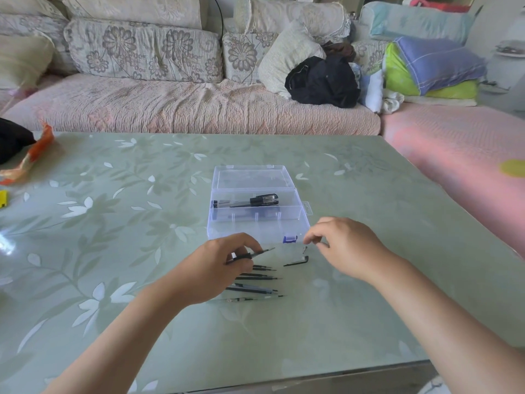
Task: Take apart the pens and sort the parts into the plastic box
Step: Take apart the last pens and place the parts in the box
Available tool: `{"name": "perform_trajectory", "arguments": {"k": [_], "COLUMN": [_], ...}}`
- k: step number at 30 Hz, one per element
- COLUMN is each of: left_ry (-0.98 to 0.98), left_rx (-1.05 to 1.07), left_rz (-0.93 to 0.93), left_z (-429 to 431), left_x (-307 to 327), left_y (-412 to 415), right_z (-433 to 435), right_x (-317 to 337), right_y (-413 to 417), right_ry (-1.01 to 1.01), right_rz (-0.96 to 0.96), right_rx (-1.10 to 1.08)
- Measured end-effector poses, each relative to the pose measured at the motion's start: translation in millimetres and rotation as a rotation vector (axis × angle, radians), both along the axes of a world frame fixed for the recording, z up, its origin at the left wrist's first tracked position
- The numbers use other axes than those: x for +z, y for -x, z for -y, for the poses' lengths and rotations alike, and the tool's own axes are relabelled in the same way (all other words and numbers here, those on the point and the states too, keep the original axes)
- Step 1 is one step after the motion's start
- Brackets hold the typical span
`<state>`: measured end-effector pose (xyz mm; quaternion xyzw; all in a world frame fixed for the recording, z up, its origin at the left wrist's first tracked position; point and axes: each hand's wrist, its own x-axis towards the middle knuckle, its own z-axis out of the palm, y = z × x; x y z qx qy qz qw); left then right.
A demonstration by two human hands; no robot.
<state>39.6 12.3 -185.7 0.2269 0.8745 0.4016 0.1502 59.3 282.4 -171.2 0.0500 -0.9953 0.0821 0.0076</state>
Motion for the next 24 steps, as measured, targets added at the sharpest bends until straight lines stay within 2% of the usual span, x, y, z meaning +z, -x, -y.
{"name": "perform_trajectory", "arguments": {"k": [16,19,24], "left_ry": [-0.017,-0.025,-0.054], "left_rx": [-0.004,0.001,0.009], "left_rz": [0.02,0.019,0.017], "left_z": [-2,-1,-1], "left_x": [0,0,1], "left_y": [-6,-5,-4], "right_z": [15,18,37], "right_x": [-9,-4,7], "right_y": [1,-4,-12], "right_ry": [-0.08,0.046,0.423], "right_rz": [-0.01,-0.075,-0.115], "right_rx": [0.088,0.074,0.085]}}
